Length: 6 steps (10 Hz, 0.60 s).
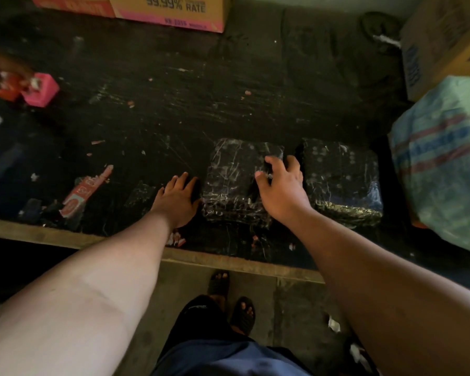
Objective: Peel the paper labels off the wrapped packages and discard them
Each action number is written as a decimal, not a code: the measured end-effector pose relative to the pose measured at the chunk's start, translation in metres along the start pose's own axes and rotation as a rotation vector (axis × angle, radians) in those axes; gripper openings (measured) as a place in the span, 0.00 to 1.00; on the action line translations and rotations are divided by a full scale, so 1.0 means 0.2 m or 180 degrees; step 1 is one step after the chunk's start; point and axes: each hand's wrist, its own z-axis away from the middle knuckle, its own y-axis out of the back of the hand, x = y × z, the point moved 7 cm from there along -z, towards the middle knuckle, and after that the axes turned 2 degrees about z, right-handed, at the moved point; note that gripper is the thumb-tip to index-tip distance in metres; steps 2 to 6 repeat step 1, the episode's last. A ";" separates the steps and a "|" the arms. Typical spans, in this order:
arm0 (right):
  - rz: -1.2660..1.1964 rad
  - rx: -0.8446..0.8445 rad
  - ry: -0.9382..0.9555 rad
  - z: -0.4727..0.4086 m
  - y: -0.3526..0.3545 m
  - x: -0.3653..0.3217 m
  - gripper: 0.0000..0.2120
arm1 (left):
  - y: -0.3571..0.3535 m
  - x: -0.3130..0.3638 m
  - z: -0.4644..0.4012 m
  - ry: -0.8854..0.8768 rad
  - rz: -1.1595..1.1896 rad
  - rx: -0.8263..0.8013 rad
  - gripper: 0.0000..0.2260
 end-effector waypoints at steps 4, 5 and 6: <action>0.0232 0.0046 0.0225 -0.01 0.07 -0.03 0.27 | 0.05 0.03 0.01 -0.0069 0.0040 -0.0340 0.28; 0.0232 0.0046 0.0225 -0.01 0.07 -0.03 0.27 | 0.05 0.03 0.01 -0.0069 0.0040 -0.0340 0.28; 0.0232 0.0046 0.0225 -0.01 0.07 -0.03 0.27 | 0.05 0.03 0.01 -0.0069 0.0040 -0.0340 0.28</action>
